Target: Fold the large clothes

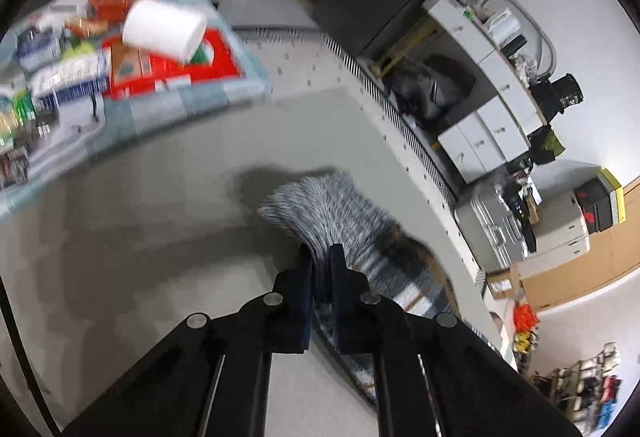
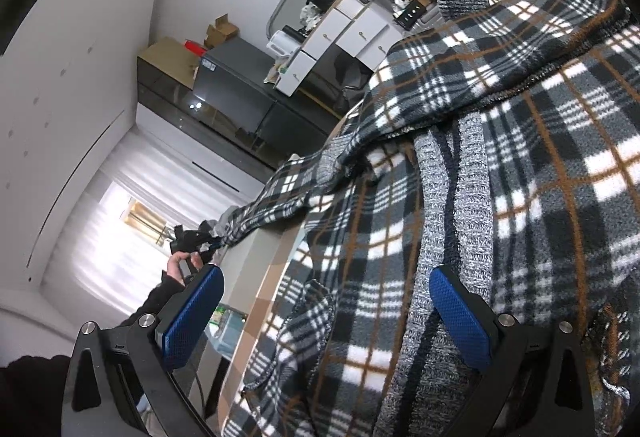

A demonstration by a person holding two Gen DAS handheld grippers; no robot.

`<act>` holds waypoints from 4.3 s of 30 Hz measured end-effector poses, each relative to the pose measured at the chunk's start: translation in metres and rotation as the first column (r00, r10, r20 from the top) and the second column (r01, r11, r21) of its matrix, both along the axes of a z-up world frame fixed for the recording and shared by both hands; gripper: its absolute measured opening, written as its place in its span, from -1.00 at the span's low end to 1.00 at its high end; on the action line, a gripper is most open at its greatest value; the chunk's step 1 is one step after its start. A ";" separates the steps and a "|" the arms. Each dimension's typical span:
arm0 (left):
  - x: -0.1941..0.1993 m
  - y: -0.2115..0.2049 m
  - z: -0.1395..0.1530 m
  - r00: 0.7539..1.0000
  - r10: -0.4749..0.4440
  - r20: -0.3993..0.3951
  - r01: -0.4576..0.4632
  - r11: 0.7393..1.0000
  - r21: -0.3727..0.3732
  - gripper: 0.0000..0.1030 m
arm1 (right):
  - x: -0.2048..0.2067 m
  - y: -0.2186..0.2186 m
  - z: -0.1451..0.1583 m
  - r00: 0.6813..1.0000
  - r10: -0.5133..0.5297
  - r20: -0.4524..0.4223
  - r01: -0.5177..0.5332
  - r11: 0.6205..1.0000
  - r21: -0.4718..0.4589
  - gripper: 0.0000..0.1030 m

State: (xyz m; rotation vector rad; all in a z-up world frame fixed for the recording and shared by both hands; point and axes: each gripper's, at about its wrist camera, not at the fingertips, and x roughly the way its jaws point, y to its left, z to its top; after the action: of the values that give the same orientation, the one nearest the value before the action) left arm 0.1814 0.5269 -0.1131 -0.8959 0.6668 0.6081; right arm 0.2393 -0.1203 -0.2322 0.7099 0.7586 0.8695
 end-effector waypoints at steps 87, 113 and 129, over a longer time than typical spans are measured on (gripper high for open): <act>0.099 -0.375 0.228 0.756 -0.624 0.197 0.491 0.739 0.460 -0.99 | -0.020 -0.023 0.019 0.993 -0.050 0.106 0.042 0.996 0.074 1.00; 0.195 -0.733 -0.024 0.193 -0.979 0.071 0.976 0.184 -0.117 -0.99 | -0.055 -0.178 -0.017 0.689 -0.708 -0.155 0.714 0.628 0.309 1.00; 0.160 -0.606 0.025 0.116 -0.988 -0.097 0.990 0.123 -0.071 -0.14 | -0.052 -0.169 -0.018 0.706 -0.691 -0.152 0.699 0.647 0.304 1.00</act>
State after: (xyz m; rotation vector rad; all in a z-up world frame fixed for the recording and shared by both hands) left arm 0.3414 -0.0793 -0.0880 -0.1836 1.2055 -0.6364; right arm 0.1875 -0.2891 -0.2498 1.2244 0.2828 0.2650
